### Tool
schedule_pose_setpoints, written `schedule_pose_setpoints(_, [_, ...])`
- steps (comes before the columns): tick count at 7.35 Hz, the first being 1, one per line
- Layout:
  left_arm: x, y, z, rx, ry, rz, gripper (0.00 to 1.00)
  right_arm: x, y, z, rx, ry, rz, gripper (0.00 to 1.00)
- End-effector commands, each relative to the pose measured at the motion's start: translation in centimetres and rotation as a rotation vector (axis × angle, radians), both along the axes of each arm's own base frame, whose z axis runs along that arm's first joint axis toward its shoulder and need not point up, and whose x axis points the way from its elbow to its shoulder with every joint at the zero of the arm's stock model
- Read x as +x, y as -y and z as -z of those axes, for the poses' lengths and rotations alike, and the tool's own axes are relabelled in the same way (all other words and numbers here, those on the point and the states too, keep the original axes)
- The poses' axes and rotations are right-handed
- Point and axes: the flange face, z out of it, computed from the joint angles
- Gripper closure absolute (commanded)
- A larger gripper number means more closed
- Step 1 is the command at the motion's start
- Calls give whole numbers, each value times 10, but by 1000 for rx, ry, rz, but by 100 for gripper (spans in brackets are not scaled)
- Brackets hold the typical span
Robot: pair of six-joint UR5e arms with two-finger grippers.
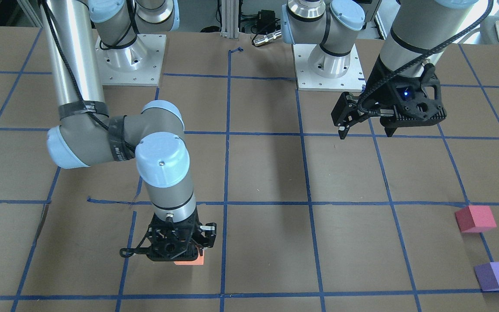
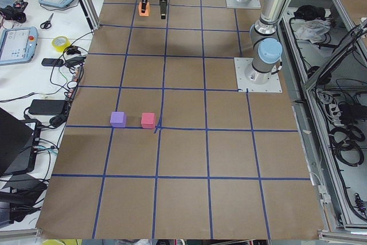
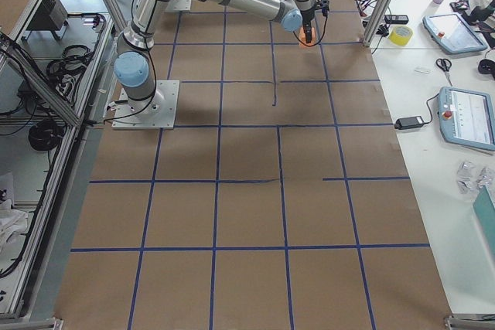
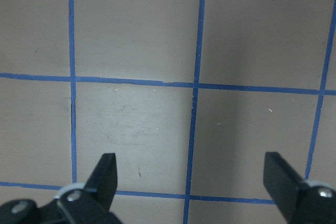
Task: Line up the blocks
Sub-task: 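Carry the orange cube toward the table center and release it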
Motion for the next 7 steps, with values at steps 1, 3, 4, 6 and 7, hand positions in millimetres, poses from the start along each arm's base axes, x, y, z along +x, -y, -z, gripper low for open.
schedule_pose_setpoints(1, [0, -1, 0, 1, 0, 0, 0, 59, -10, 24, 14, 17, 6, 100])
schedule_pose_setpoints(3, [0, -1, 0, 0, 0, -2, 0, 73, -17, 42, 39, 19, 29, 93])
schedule_pose_setpoints(4, [0, 0, -1, -1, 0, 0, 0, 73, -17, 43, 36, 15, 32, 28])
schedule_pose_setpoints(6, [0, 0, -1, -1, 0, -2, 0, 74, -17, 32, -10, 42, 51, 0])
schedule_pose_setpoints(7, [0, 0, -1, -1, 0, 0, 0, 73, -17, 22, -13, 51, 54, 0])
